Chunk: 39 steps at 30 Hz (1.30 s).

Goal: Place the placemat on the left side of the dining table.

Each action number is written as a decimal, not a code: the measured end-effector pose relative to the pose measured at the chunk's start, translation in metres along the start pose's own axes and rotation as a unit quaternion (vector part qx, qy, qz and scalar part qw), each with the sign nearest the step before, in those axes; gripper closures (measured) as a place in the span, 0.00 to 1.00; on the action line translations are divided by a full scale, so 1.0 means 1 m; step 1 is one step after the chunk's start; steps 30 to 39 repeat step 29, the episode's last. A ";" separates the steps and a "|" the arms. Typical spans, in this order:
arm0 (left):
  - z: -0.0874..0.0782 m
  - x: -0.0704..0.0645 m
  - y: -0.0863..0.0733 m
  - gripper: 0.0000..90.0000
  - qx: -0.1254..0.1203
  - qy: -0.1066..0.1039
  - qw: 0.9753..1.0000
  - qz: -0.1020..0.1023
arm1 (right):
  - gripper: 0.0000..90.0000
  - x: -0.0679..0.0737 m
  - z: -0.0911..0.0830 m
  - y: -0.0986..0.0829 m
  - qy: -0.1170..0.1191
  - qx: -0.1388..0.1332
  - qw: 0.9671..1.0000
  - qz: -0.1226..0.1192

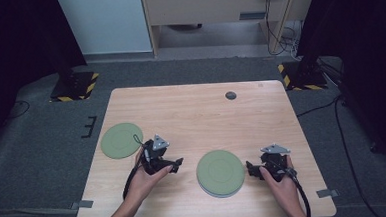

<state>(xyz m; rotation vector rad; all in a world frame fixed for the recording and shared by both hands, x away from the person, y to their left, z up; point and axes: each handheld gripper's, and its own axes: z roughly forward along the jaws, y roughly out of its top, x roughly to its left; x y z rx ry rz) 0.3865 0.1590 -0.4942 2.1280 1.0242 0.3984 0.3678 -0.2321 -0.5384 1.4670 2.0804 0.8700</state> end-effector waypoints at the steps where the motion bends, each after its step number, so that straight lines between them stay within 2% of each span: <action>1: 0.003 -0.001 -0.002 0.09 0.004 -0.001 1.000 0.000 | 0.04 0.000 0.000 0.000 0.000 0.000 1.000 0.000; 10: 0.023 -0.014 -0.014 0.08 0.034 -0.011 0.999 0.018 | 0.04 0.000 0.000 0.000 -0.001 0.000 1.000 -0.002; 16: 0.029 -0.018 -0.019 0.08 0.039 -0.012 0.999 0.024 | 0.04 0.000 0.000 0.000 -0.001 0.000 1.000 -0.002; 21: 0.031 -0.019 -0.021 0.08 0.030 -0.015 0.999 0.019 | 0.04 0.000 0.000 0.000 -0.001 -0.001 1.000 -0.002; 25: 0.035 -0.022 -0.023 0.07 0.025 -0.009 0.999 0.028 | 0.04 0.000 0.000 0.000 -0.002 -0.001 1.000 -0.003; 29: 0.035 -0.022 -0.025 0.04 0.016 -0.008 0.999 0.029 | 0.04 0.000 0.000 0.000 -0.001 -0.001 1.000 -0.002; 39: 0.035 -0.022 -0.025 0.04 0.016 -0.008 0.999 0.029 | 0.04 0.000 0.000 0.000 -0.001 -0.001 1.000 -0.002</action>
